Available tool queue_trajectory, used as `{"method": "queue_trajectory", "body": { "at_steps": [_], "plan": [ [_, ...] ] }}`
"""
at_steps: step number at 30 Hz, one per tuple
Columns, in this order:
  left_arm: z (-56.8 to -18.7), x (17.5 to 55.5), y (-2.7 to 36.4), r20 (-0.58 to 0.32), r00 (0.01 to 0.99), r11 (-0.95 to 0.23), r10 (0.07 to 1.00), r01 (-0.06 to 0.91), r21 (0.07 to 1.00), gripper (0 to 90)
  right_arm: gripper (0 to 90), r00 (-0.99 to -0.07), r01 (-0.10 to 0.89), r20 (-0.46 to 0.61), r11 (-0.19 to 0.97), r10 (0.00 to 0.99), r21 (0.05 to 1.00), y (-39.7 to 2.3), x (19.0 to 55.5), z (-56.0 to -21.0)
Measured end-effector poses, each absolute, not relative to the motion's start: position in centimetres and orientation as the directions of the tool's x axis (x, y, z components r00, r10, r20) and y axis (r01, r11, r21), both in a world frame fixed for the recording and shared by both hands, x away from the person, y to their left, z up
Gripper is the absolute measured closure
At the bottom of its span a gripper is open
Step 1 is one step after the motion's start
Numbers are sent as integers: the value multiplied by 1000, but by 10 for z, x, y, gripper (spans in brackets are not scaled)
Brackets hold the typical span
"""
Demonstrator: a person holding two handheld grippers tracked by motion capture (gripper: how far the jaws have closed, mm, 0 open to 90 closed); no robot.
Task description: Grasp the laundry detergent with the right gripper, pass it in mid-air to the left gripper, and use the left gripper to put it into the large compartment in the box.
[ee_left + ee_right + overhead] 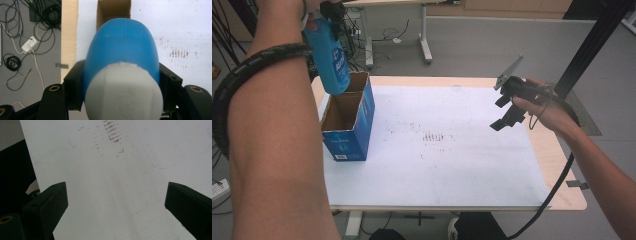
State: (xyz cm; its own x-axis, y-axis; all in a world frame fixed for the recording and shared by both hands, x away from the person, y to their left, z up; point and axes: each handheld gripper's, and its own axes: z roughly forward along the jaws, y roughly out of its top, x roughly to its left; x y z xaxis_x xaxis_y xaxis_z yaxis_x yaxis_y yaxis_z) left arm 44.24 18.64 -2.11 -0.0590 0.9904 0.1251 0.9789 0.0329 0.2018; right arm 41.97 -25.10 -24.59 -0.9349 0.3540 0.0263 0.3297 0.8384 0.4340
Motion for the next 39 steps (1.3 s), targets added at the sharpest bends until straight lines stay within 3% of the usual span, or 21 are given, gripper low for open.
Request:
{"method": "queue_trajectory", "body": {
  "at_steps": [39],
  "plan": [
    [-42,441,209,115,-100,75,988,976,203,370,50,-931,330,-4,848,364,415,-252,418,-242]
  ]
}}
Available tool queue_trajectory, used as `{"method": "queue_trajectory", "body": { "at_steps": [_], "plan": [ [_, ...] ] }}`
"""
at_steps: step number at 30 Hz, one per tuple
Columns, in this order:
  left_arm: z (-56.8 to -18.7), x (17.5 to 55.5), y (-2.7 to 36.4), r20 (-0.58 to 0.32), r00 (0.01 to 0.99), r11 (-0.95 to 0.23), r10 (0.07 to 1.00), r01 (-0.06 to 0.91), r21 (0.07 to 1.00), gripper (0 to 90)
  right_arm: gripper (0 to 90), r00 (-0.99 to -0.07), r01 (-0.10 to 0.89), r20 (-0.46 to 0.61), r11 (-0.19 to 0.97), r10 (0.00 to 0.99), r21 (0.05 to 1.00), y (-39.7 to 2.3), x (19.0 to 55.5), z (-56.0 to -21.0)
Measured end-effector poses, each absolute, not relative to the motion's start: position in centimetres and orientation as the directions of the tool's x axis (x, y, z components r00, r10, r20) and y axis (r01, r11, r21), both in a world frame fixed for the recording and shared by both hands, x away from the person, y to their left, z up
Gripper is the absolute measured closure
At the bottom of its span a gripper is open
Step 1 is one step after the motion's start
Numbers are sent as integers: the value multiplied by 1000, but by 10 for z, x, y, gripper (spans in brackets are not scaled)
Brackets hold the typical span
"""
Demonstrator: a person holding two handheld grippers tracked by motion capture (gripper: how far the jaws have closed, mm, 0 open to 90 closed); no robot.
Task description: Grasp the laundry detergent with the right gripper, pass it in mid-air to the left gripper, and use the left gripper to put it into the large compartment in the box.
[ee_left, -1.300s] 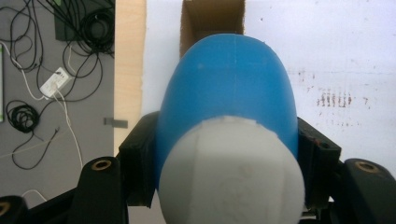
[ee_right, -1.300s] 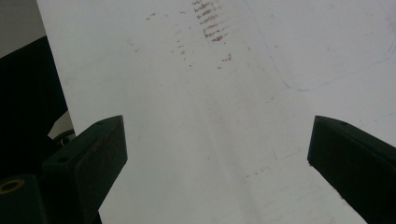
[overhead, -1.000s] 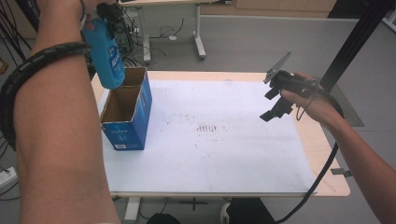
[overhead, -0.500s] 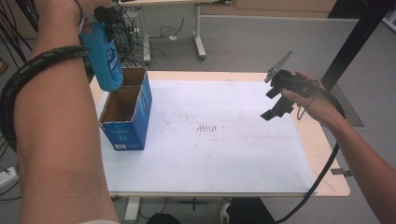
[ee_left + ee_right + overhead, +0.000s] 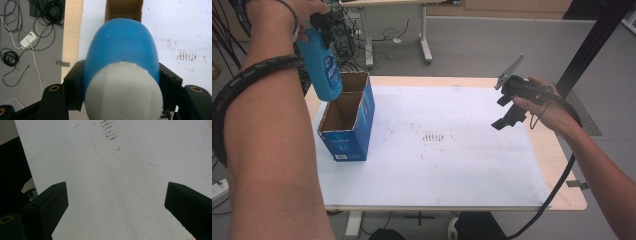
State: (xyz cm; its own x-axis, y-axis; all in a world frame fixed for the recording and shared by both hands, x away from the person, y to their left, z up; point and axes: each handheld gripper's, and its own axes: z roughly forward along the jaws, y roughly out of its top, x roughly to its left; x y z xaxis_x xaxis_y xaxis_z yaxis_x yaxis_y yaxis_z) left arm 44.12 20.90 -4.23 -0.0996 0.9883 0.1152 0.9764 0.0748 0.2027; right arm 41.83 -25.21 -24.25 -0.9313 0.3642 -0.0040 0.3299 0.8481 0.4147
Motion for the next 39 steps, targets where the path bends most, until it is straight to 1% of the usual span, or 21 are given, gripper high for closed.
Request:
{"method": "queue_trajectory", "body": {
  "at_steps": [18,36,39],
  "plan": [
    [-68,444,214,108,-97,75,989,979,191,370,51,-932,328,-14,858,363,396,-252,416,-242],
    [-121,446,223,75,-95,81,993,981,174,370,52,-936,316,-26,871,351,376,-245,417,-246],
    [-129,446,222,80,-95,80,992,980,181,370,52,-937,313,-28,873,348,374,-244,417,-246]
  ]
}}
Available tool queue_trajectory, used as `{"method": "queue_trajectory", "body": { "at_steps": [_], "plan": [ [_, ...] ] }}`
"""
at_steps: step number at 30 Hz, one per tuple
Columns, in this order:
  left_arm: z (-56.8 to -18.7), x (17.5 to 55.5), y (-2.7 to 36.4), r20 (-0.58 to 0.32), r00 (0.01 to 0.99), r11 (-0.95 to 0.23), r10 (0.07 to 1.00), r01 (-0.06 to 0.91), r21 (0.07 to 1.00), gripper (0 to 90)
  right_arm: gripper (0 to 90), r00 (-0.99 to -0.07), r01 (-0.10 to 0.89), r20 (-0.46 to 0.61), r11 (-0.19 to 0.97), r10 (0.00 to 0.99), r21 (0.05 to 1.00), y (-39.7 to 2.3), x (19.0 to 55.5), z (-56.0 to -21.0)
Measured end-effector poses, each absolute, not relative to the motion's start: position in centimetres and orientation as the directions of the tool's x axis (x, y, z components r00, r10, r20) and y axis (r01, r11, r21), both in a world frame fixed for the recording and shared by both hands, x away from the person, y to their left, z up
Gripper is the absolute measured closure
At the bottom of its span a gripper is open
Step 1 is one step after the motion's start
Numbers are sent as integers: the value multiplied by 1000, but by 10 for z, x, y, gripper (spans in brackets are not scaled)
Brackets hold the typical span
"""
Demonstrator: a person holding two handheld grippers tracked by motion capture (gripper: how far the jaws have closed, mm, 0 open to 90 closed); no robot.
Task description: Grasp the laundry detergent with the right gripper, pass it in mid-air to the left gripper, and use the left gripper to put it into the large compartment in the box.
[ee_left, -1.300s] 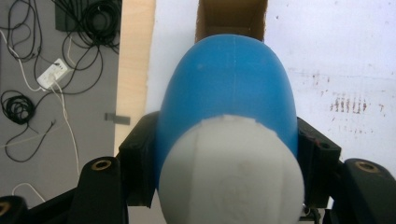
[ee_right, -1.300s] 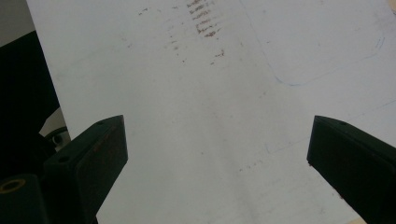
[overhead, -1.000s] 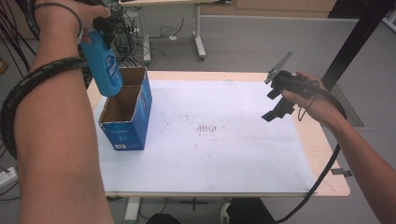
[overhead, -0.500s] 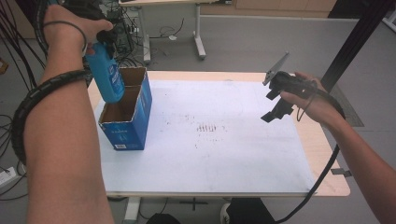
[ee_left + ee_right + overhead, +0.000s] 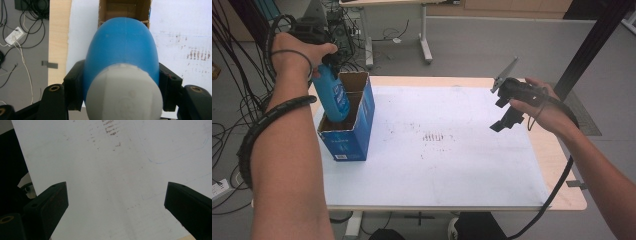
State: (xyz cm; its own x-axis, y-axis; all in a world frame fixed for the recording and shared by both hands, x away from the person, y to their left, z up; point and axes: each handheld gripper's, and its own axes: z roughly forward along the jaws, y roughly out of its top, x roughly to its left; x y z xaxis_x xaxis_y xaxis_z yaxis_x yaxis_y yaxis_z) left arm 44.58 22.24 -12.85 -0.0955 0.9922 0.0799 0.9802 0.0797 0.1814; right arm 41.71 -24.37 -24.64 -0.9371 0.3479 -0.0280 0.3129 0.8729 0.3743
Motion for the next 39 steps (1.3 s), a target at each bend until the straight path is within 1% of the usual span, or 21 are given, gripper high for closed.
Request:
{"method": "queue_trajectory", "body": {
  "at_steps": [11,24,31,39],
  "plan": [
    [-159,443,223,73,-82,68,994,982,179,370,52,-938,307,-37,879,344,366,-240,416,-248],
    [-198,445,219,93,-61,44,994,984,175,370,52,-937,313,-27,875,347,369,-238,414,-254],
    [-223,445,221,77,-62,49,995,987,154,370,52,-935,319,-25,873,353,369,-241,415,-257],
    [-244,447,220,80,-56,45,995,990,134,370,52,-933,326,-24,872,359,365,-242,416,-260]
  ]
}}
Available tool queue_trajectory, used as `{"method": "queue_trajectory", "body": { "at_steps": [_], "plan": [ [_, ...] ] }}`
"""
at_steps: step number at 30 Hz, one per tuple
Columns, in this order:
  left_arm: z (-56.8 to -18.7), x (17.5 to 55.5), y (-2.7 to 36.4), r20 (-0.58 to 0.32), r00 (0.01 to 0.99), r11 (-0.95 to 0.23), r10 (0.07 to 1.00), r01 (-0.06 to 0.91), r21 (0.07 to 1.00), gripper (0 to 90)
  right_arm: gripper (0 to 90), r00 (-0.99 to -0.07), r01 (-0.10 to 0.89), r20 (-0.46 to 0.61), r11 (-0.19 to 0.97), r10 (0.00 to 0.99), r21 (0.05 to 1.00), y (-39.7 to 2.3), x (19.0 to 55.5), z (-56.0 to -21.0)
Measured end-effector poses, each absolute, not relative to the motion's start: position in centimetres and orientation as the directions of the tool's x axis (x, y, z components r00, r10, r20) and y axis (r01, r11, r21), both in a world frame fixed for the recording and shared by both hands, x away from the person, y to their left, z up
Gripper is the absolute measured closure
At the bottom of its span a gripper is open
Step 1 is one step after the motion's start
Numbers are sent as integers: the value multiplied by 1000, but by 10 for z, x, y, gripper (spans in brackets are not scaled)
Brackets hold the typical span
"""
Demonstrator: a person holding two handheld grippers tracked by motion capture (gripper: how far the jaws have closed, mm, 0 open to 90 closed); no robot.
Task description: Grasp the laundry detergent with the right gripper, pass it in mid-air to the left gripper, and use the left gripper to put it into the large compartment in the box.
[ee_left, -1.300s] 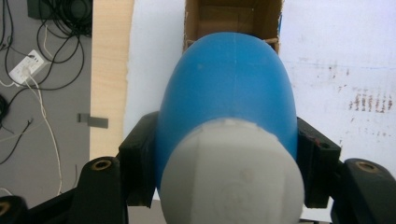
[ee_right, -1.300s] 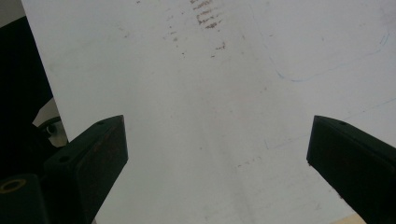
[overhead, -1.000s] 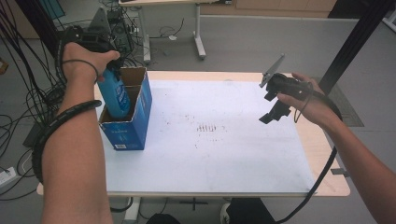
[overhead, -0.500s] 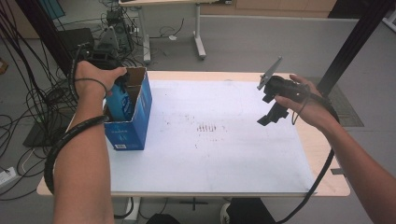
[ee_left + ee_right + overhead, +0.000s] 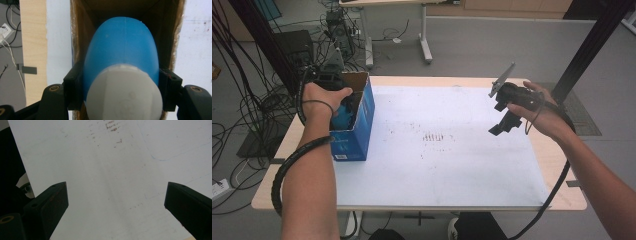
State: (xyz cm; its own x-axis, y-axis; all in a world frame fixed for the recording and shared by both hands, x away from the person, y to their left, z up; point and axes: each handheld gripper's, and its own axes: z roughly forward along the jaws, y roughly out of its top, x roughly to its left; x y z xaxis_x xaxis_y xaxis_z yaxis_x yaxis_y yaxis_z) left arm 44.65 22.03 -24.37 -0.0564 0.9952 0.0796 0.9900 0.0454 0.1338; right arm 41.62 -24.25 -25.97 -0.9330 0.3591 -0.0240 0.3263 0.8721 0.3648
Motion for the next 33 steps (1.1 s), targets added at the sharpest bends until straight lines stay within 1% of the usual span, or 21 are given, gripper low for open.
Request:
{"method": "queue_trajectory", "body": {
  "at_steps": [11,18,33],
  "plan": [
    [-260,446,222,83,-57,46,995,990,131,370,52,-933,329,-19,873,360,361,-241,418,-262],
    [-269,447,221,83,-47,37,995,993,112,370,52,-933,329,-20,874,360,358,-241,419,-262],
    [-270,444,222,81,-57,47,995,992,121,367,52,-931,336,-17,872,366,357,-240,419,-264]
  ]
}}
